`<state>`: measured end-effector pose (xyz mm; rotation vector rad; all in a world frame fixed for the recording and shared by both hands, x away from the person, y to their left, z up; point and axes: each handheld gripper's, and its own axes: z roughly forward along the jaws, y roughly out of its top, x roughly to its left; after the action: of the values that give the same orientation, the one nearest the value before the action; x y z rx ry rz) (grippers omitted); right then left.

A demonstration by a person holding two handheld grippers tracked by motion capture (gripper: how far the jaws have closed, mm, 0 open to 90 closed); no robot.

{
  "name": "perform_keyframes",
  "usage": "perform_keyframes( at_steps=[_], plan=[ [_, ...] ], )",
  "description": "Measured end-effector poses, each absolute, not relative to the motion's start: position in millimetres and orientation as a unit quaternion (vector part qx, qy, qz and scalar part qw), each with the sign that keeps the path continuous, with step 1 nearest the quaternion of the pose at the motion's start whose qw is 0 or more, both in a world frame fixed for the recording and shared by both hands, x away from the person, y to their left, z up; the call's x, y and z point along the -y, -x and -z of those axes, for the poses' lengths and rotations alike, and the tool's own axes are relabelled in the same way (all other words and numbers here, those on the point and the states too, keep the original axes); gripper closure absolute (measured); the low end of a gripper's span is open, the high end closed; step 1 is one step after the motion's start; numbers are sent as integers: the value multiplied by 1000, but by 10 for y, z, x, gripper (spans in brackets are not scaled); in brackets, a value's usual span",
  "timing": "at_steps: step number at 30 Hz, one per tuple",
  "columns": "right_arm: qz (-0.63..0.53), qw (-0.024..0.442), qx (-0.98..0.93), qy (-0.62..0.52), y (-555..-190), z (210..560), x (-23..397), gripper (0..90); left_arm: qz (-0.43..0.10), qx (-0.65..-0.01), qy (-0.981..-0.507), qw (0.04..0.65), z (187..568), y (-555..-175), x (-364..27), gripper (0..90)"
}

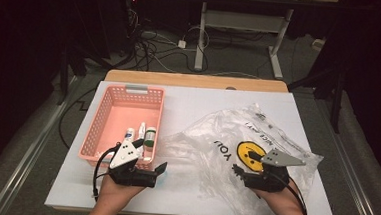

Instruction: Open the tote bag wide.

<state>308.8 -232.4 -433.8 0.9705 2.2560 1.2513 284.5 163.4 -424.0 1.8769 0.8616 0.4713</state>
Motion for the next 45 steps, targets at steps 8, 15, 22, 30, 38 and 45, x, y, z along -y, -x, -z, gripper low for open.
perform_keyframes(
  at_steps=[8, 15, 22, 30, 38, 45],
  plan=[
    [-446, 162, -818, -325, -2992, 4427, 2126, 305, -188, -353, -777, 487, 4225, -2845, -1604, 0],
    [-421, 129, -844, -306, -2912, 4577, 1953, 343, -191, -358, -776, 484, 4269, -2840, -1637, 0],
    [-389, 118, -872, -273, -2878, 4701, 1771, 350, -191, -362, -771, 488, 4271, -2864, -1657, 0],
    [-363, 120, -885, -266, -2901, 4807, 1744, 445, -190, -362, -771, 488, 4282, -2864, -1659, 0],
    [-368, 131, -879, -273, -2924, 4805, 1799, 622, -189, -361, -772, 488, 4286, -2865, -1648, 0],
    [-372, 125, -872, -293, -2966, 4801, 1861, 814, -189, -361, -772, 487, 4287, -2867, -1647, 0]
  ],
)
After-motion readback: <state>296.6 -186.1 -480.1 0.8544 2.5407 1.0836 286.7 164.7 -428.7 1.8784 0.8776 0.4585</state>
